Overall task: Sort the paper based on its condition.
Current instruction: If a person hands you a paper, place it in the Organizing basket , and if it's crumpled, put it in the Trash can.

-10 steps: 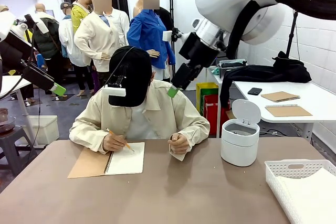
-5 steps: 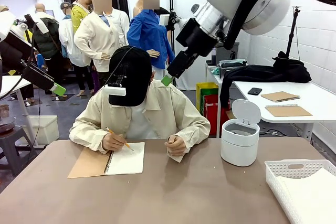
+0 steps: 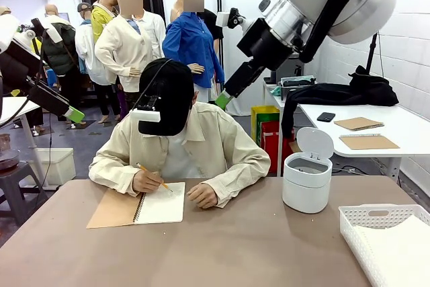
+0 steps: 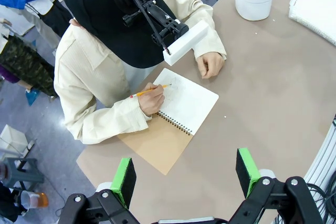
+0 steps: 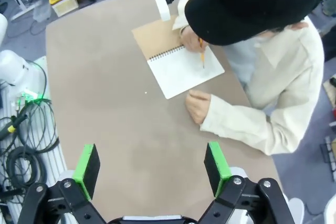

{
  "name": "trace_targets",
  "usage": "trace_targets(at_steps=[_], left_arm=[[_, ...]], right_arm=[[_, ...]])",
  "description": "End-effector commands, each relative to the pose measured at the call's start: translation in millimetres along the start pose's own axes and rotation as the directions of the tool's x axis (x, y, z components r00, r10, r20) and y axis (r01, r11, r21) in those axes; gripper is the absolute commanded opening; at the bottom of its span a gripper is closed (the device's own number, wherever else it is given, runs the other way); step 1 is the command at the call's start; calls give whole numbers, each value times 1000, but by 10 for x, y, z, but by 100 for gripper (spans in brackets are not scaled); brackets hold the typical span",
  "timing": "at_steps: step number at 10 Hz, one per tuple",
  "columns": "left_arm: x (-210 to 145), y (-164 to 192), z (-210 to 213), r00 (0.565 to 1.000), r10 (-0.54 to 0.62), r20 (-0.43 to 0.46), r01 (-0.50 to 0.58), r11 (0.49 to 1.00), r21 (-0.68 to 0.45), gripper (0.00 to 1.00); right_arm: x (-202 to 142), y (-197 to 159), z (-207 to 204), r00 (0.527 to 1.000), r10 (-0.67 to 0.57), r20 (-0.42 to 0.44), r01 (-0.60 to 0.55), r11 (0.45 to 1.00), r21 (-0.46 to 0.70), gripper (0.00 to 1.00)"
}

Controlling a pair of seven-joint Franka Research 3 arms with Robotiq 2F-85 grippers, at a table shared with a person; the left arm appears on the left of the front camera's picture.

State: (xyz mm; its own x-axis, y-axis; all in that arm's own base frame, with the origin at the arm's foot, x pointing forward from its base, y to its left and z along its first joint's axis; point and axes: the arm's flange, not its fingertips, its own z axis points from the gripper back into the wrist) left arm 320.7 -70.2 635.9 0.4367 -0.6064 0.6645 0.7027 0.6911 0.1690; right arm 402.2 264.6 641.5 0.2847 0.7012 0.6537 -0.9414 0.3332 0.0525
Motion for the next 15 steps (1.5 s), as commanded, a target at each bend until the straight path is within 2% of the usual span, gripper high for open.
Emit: trace_targets(at_steps=[1, 15], left_arm=[[-4, 6, 6, 1000, -5, 0, 5, 1000, 3, 100], [-4, 6, 6, 1000, -5, 0, 5, 1000, 3, 100]], right_arm=[[62, -7, -11, 1000, 7, 4, -7, 1000, 2, 100], [62, -7, -11, 1000, 7, 4, -7, 1000, 2, 100]])
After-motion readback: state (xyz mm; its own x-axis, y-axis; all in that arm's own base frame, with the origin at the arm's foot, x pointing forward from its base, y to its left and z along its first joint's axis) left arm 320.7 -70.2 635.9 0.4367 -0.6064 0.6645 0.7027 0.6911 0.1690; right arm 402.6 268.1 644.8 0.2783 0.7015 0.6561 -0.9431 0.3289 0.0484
